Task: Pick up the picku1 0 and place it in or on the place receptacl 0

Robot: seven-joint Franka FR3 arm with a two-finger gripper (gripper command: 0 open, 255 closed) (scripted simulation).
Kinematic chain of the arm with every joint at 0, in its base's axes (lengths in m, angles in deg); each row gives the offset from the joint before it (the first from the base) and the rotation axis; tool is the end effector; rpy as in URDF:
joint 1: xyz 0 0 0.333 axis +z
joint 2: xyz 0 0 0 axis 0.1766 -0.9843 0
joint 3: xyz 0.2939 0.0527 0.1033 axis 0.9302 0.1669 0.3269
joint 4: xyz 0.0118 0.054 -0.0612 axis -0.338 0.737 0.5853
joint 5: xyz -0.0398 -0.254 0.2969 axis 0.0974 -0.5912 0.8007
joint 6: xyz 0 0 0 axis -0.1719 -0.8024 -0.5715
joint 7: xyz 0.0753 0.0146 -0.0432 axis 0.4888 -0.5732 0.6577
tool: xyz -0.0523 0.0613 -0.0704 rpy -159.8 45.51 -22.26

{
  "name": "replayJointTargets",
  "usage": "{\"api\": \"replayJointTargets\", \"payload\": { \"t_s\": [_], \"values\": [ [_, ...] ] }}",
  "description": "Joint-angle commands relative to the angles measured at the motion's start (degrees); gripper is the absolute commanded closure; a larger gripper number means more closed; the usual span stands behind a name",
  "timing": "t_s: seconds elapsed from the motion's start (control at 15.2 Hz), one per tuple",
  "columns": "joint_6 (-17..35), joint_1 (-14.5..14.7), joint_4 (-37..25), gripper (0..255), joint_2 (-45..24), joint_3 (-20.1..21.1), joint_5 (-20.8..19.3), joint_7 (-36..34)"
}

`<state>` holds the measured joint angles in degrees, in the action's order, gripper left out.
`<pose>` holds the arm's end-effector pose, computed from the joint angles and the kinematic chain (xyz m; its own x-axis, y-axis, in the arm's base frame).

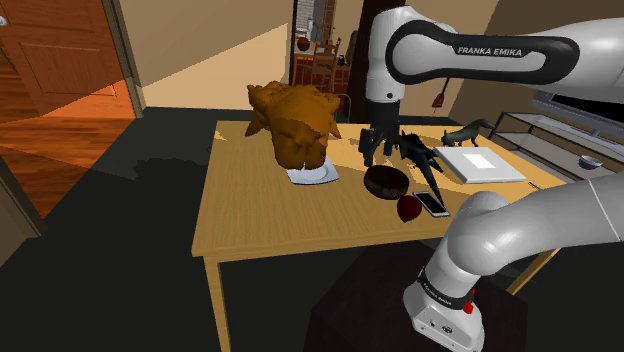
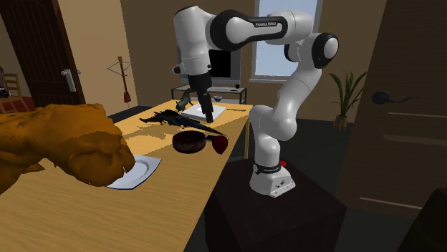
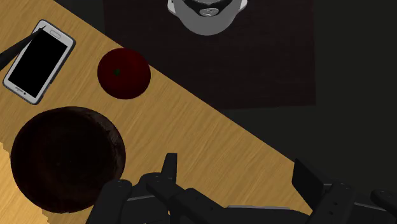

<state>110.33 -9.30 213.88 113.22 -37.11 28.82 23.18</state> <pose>0.3070 0.0101 0.5415 0.9803 -0.1032 -0.1686 -0.0956 -0.9940 0.0529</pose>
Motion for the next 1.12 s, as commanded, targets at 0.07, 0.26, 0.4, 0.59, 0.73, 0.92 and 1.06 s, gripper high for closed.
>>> {"api": "replayJointTargets", "payload": {
  "t_s": [0.07, 0.26, 0.4, 0.59, 0.73, 0.92, 1.06],
  "values": [
    [0.83, -0.48, 1.78, 0, 1.11, -1.23, -0.52, 1.11],
    [3.33, -2.14, 6.76, 0, 4.05, -5.09, -2.38, 4.47],
    [5.03, -3.43, 9.78, 0, 5.64, -7.82, -3.86, 6.74],
    [7.72, -5.66, 13.84, 0, 7.37, -12.15, -6.4, 10.26],
    [9.64, -7.32, 16.21, 0, 8.0, -15.22, -8.29, 12.69],
    [12.82, -10.02, 19.2, 0, 8.01, -20.07, -11.32, 16.48],
    [15.18, -11.84, 20.79, 0, 7.31, -23.48, -13.43, 19.09]
  ]
}}
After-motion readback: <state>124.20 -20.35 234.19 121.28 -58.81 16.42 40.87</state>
